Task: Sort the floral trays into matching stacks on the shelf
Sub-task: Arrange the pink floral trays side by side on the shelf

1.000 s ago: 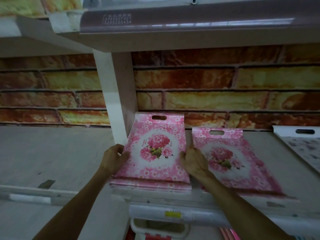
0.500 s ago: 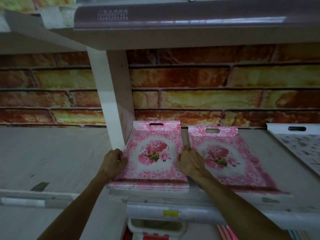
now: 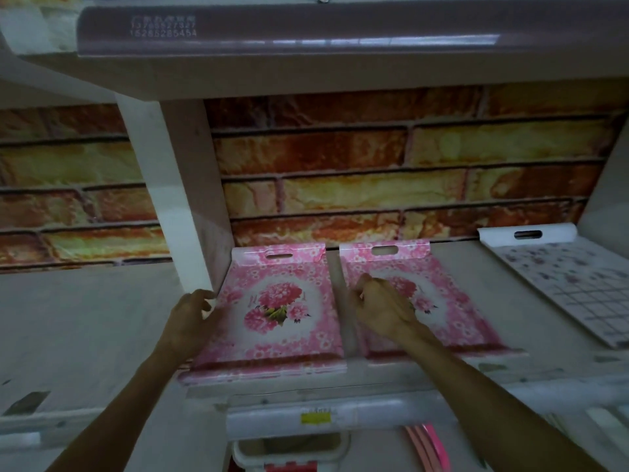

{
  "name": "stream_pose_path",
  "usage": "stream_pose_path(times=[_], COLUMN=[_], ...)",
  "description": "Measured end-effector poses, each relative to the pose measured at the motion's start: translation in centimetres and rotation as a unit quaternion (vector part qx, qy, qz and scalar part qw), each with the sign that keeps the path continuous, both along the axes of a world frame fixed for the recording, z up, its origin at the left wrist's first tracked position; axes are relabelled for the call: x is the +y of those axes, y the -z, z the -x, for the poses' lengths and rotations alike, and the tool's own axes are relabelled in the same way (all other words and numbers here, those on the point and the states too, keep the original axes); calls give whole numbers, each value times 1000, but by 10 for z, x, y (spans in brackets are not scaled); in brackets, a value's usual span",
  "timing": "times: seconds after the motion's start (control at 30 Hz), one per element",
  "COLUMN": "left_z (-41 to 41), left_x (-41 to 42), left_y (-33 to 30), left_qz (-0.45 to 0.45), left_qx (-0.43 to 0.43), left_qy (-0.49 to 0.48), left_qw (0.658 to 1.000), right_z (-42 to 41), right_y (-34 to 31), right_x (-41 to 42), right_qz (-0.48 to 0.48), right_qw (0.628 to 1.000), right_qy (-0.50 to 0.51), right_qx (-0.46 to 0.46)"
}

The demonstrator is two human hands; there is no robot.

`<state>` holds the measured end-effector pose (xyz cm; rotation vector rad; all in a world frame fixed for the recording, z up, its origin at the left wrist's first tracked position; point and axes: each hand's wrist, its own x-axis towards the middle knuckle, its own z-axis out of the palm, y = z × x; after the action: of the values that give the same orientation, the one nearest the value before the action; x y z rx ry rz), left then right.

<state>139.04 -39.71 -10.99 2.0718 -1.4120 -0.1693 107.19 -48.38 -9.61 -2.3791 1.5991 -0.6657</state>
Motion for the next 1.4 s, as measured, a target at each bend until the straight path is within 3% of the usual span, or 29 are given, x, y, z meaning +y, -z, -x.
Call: stream_pose_path(times=[0.17,0.4,0.57,0.7,0.9,1.13,1.27,1.4], left_z=[46,122,168,199,225,234,235,234], left_x=[-7,-22,-50,-68,-87,-101,-102,-102], left_y=[-24,-33,-35,-32,-26,-16,-17,-19], left_qz=[100,111,99,90,78,54,49,48], left_qx=[54,195,212,224,219,227,237,239], left_qy=[62,169,177,165,150,109,98,86], left_qw=[992,960,956,956,961,966,965,966], right_z=[63,136,175,198,202,208,202,198], right_y=[-8,-3,5,18,26,12,6,7], right_x=[4,-5,-16,-27,-39,-52,-50,-48], right_qz=[40,19,-3,-91,-144,-191,-230,-193], right_qw=[997,992,989,978,975,967,932,928], right_qy=[60,126,151,185,163,116,81,100], right_qx=[-23,-25,-1,26,44,-123,-268,-301])
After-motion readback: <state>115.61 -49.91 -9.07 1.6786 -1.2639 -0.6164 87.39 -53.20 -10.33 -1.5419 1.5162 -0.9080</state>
